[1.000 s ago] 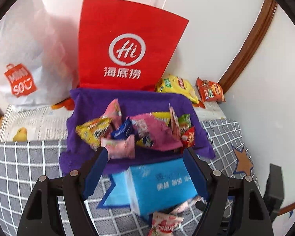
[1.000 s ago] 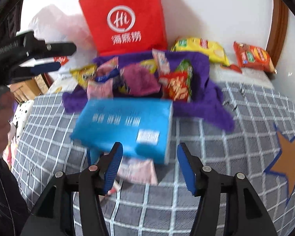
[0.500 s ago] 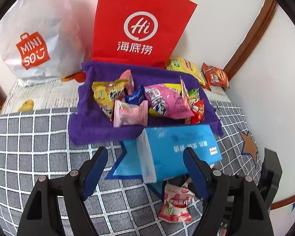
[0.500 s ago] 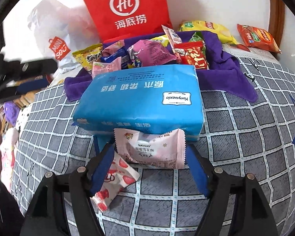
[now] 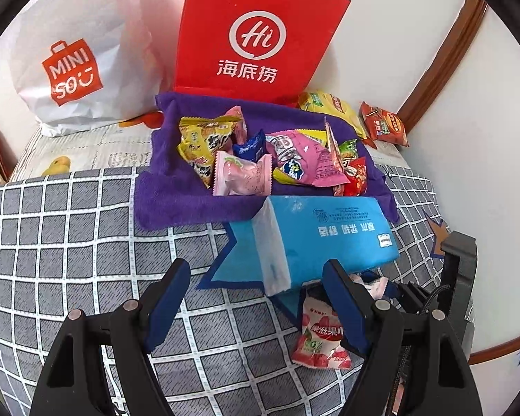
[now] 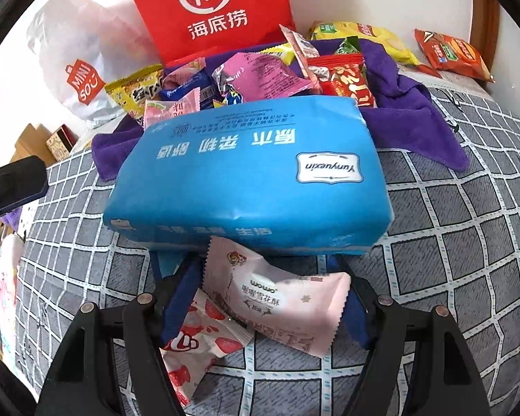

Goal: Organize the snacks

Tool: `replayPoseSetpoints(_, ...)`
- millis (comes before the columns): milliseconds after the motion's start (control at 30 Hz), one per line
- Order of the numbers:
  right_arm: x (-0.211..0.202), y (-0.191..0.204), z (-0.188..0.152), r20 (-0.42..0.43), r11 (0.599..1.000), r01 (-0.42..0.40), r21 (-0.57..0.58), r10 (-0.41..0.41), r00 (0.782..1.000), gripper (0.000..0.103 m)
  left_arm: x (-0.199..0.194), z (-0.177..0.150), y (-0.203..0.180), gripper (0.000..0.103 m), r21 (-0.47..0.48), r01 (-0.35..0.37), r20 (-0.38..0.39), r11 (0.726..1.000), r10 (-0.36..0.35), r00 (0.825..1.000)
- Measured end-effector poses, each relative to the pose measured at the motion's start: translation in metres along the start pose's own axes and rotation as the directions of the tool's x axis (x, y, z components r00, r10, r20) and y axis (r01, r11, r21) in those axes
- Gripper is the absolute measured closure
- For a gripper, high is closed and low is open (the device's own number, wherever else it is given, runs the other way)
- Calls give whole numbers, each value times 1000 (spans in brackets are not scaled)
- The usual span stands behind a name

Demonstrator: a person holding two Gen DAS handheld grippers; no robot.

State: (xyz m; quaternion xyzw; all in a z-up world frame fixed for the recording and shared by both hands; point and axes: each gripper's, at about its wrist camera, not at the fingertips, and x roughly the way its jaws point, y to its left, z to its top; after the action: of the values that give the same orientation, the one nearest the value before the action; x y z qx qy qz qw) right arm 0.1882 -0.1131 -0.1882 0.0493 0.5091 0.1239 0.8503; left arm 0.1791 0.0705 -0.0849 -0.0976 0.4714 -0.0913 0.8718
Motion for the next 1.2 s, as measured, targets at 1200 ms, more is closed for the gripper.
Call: replayPoseSetpoints(1200, -93, -66, -64, -6, 998, 53, -20, -53, 999, 31, 6, -63, -13, 25, -36, 24, -70, 999, -26, 997)
